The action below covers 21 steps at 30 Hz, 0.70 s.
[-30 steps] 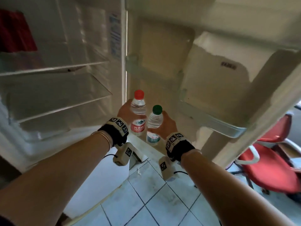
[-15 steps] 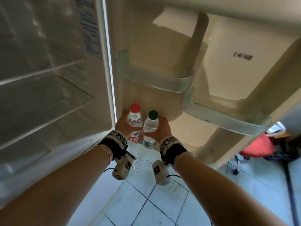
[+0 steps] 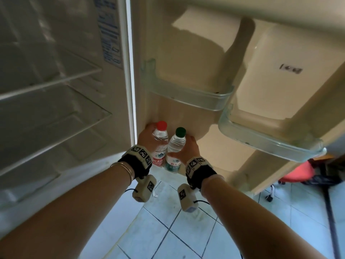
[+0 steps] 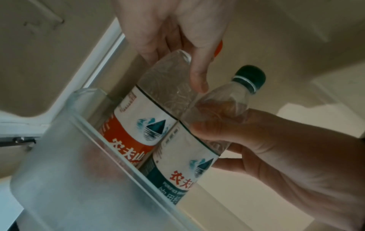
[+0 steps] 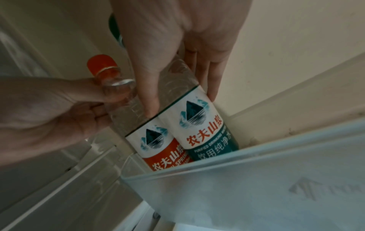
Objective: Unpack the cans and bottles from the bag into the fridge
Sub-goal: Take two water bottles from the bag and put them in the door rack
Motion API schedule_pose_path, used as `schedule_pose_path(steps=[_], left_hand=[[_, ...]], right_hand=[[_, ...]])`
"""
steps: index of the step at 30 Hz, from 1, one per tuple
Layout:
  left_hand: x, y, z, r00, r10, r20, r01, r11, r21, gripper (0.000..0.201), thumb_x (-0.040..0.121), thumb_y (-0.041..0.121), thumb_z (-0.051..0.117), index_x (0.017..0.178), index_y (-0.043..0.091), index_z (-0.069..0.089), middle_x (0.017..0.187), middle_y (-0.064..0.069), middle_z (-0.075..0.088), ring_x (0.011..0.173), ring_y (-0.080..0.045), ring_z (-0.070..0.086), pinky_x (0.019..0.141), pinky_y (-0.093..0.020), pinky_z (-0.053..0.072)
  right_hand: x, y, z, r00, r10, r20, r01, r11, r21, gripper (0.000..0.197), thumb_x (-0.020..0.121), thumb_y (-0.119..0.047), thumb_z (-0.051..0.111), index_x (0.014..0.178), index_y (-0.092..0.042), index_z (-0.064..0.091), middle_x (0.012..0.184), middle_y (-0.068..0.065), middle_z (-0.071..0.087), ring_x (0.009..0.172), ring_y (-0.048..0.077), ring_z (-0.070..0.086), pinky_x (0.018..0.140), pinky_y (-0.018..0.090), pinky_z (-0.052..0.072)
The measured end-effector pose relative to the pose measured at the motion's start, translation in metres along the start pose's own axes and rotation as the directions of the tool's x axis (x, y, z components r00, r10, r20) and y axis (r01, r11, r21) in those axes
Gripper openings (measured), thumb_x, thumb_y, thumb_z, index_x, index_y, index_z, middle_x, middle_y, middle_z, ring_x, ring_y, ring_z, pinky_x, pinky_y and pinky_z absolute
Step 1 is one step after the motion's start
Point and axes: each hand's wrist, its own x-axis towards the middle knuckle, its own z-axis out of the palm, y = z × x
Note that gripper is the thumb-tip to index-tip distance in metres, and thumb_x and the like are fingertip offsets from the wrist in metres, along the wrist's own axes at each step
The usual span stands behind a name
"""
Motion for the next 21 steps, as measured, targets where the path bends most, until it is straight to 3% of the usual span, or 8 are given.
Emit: schedule_pose_path(steps=[4, 9, 14, 17, 21], left_hand=[[-0.001, 0.0, 0.002, 1.0, -0.013, -0.007, 0.013, 0.999, -0.035, 0.059, 0.067, 0.008, 0.079, 0.119, 0.016, 0.051, 0.109, -0.001, 0.063, 0.099, -0.023, 0.061, 0.092, -0.035, 0.048], [-0.003, 0.003, 0.002, 0.999, -0.034, 0.015, 0.034, 0.998, -0.047, 0.063, 0.067, 0.007, 0.08, 0.122, 0.016, 0.049, 0.116, -0.004, 0.063, 0.106, -0.028, 0.061, 0.097, -0.043, 0.048], [-0.006, 0.006, 0.004, 0.999, -0.047, 0.005, 0.047, 0.998, -0.03, 0.059, 0.071, 0.012, 0.078, 0.122, 0.016, 0.05, 0.118, -0.006, 0.063, 0.109, -0.029, 0.06, 0.099, -0.043, 0.047], [-0.012, 0.007, 0.005, 0.999, -0.042, -0.022, 0.042, 0.999, -0.015, 0.053, 0.075, 0.015, 0.075, 0.123, 0.016, 0.051, 0.119, -0.006, 0.062, 0.109, -0.028, 0.06, 0.098, -0.036, 0.046], [-0.023, 0.006, 0.004, 1.0, -0.017, -0.02, 0.017, 1.0, 0.001, 0.055, 0.078, 0.01, 0.073, 0.127, 0.017, 0.05, 0.123, -0.005, 0.061, 0.114, -0.027, 0.057, 0.101, -0.035, 0.043]], right_hand=[[-0.001, 0.002, 0.0, 1.0, 0.022, 0.009, -0.022, 0.997, 0.074, 0.095, 0.057, -0.024, 0.089, 0.135, -0.012, 0.037, 0.132, 0.004, 0.052, 0.121, 0.022, 0.053, 0.106, 0.033, 0.041], [-0.003, 0.003, -0.005, 0.999, 0.026, 0.024, -0.028, 0.993, 0.115, 0.086, 0.059, -0.019, 0.088, 0.132, -0.02, 0.042, 0.125, 0.002, 0.061, 0.116, 0.023, 0.058, 0.1, 0.034, 0.046], [-0.009, -0.001, -0.012, 0.999, 0.008, 0.051, -0.012, 0.997, 0.081, 0.09, 0.066, -0.013, 0.084, 0.14, -0.018, 0.032, 0.133, 0.007, 0.055, 0.123, 0.028, 0.052, 0.104, 0.037, 0.041], [-0.011, -0.003, -0.012, 0.998, 0.008, 0.061, -0.009, 1.0, 0.025, 0.096, 0.066, -0.016, 0.084, 0.144, -0.015, 0.027, 0.14, 0.008, 0.046, 0.129, 0.028, 0.045, 0.108, 0.036, 0.036], [-0.015, -0.006, -0.012, 0.997, 0.032, 0.063, -0.032, 0.999, 0.003, 0.093, 0.071, -0.017, 0.081, 0.145, -0.012, 0.026, 0.141, 0.01, 0.043, 0.13, 0.028, 0.044, 0.109, 0.036, 0.035]])
